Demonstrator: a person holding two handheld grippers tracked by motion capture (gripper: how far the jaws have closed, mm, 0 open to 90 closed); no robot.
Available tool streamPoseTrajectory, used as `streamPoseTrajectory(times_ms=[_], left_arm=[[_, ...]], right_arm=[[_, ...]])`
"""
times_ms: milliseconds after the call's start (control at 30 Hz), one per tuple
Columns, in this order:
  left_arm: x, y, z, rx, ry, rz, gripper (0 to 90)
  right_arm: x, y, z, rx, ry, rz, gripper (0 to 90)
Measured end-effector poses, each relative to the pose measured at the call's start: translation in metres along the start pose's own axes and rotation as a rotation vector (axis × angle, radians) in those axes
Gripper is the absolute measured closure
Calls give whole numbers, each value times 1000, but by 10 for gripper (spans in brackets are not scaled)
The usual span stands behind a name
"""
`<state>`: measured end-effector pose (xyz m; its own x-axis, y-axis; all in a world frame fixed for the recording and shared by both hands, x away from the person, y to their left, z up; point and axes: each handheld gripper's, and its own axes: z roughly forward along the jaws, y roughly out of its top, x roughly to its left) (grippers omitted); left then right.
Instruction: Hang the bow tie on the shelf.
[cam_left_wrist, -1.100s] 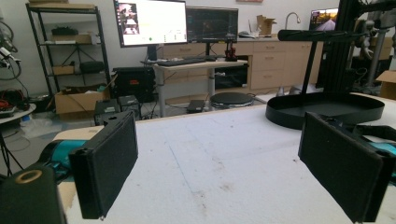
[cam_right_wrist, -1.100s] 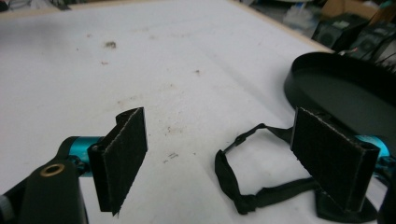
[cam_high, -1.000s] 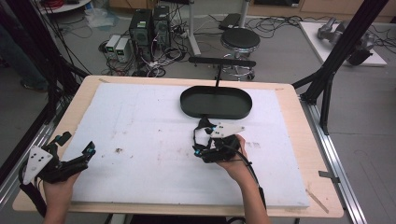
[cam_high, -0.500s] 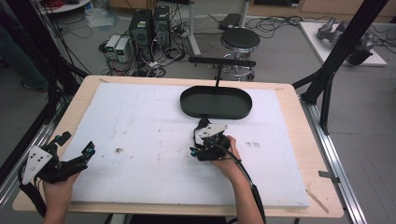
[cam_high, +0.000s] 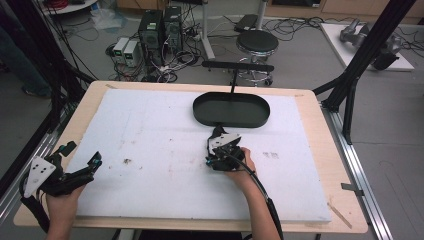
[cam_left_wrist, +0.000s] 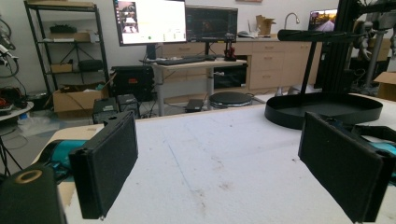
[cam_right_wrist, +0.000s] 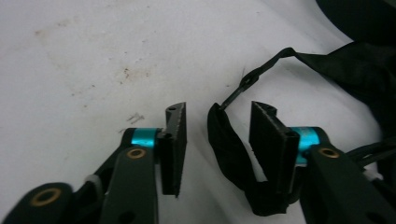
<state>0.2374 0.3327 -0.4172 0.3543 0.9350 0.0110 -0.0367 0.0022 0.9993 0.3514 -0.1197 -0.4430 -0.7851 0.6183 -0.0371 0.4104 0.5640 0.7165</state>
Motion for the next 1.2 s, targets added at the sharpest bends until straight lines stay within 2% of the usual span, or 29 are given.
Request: streamPoseTrajectory(times_ms=[67, 100, 167, 200, 233, 267, 433, 600, 767, 933, 1000, 1033, 1200], left_arm=[[0, 0, 0, 1, 0, 0, 124], [0, 0, 0, 1, 0, 1, 124], [0, 0, 0, 2, 0, 2, 124], [0, 0, -1, 2, 0, 1, 124], [0, 0, -1, 3, 0, 3, 124], [0, 0, -1, 0, 0, 0, 124], [1, 0, -3, 0, 4, 0, 124], [2, 0, -3, 1, 6, -3, 124], [2, -1, -4, 2, 6, -1, 124], [1, 0, -5, -1, 6, 0, 124], [1, 0, -5, 1, 6, 3, 124], [1, 0, -5, 1, 7, 3, 124], [2, 0, -5, -1, 6, 3, 124]], right_arm=[[0, 0, 0, 0, 8, 8, 645], [2, 1, 0, 5, 20, 1, 725], [5, 1, 0, 10, 21, -21, 780], [5, 1, 0, 10, 21, -21, 780], [9, 2, -1, 15, 3, -45, 841], [10, 2, -1, 18, -3, -51, 856], [15, 4, -5, 10, -92, -135, 876], [21, 10, -21, -89, -175, -190, 876], [18, 15, -42, -206, -240, -184, 878], [13, 25, -62, -305, -286, -179, 882], [13, 27, -66, -321, -294, -178, 883], [11, 33, -73, -351, -309, -185, 882], [9, 46, -85, -399, -331, -188, 883]])
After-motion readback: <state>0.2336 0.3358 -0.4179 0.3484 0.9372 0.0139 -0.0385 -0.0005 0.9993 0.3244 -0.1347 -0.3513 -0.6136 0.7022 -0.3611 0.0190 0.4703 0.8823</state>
